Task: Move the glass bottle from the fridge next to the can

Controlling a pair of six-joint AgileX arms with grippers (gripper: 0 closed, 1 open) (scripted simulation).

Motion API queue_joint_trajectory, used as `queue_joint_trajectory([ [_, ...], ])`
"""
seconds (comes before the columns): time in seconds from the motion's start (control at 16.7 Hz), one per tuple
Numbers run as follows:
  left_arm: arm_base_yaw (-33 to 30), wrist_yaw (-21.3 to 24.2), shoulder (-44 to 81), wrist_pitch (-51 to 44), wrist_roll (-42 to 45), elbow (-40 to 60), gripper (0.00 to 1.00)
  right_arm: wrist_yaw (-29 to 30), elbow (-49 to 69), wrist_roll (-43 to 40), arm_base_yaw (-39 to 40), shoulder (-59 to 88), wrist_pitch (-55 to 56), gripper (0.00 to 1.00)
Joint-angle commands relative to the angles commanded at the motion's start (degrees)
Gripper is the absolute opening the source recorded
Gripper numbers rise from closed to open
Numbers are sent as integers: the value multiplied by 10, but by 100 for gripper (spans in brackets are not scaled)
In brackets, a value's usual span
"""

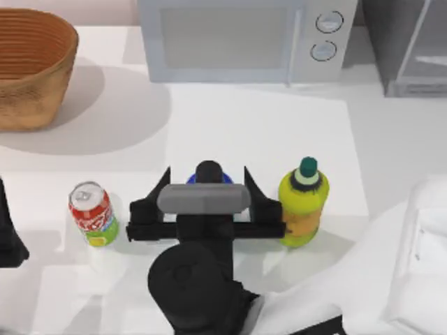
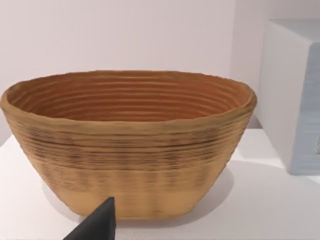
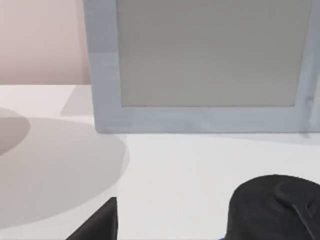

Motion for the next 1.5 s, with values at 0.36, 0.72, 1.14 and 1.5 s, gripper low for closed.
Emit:
queue_joint_trajectory([
  [0.36, 0, 0, 0, 0, 0, 0, 100, 23, -15, 9, 19, -4, -5, 100],
  [0.72, 0, 0, 0, 0, 0, 0, 100, -17, -28, -6, -5, -62, -24, 100],
  [1.14, 0, 0, 0, 0, 0, 0, 100, -192, -155, -59, -158, -361, -147, 100],
  [1.5, 0, 0, 0, 0, 0, 0, 100, -393, -323, -96, -358, -713, -316, 100],
])
